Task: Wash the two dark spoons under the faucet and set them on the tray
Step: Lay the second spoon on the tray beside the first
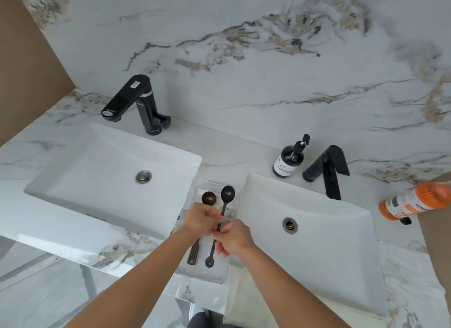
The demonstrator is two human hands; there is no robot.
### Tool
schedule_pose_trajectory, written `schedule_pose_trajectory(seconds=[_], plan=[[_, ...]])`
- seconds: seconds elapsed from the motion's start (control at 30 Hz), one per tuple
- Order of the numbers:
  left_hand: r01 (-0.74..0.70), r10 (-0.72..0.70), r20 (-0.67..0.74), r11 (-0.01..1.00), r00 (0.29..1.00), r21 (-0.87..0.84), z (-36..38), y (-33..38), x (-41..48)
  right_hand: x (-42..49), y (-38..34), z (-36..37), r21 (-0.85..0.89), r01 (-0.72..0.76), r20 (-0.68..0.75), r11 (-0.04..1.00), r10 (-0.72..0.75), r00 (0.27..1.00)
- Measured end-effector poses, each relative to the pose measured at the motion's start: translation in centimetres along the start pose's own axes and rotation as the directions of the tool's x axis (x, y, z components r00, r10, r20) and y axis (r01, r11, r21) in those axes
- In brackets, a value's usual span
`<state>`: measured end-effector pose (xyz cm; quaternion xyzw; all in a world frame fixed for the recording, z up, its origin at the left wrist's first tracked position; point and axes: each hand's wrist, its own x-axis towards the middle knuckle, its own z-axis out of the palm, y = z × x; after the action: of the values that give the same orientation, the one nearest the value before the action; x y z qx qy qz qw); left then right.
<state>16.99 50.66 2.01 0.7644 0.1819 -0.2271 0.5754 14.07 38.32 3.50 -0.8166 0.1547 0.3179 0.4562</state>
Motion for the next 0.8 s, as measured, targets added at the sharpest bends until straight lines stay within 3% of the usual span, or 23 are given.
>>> schedule_pose_trajectory(seconds=[0.13,0.27,0.37,0.53,0.8], plan=[[0.022,-0.018,-0.025,0.987,1.0,0.157,0.2,-1.3,1.3,0.9,-0.6,1.2,-0.031,-0.113,0.006,0.993,0.113,0.994],[0.017,-0.02,0.006,0.96,1.0,0.281,0.8,-2.1,2.0,1.0,-1.3,2.8,-0.084,-0.146,-0.142,0.986,0.133,0.981],[0.028,-0.037,0.023,0.951,0.999,0.309,1.2,-2.7,2.4,1.7,-1.7,3.4,0.055,-0.283,-0.222,0.958,0.288,0.932],[0.021,-0.03,0.028,0.956,0.999,0.294,1.4,-3.0,3.3,2.8,-2.1,3.8,0.144,-0.344,-0.267,0.928,0.371,0.889],[-0.014,-0.002,0.041,0.925,0.999,0.38,1.6,-3.3,4.0,2.9,-1.8,3.7,0.005,-0.357,-0.278,0.934,0.344,0.897]])
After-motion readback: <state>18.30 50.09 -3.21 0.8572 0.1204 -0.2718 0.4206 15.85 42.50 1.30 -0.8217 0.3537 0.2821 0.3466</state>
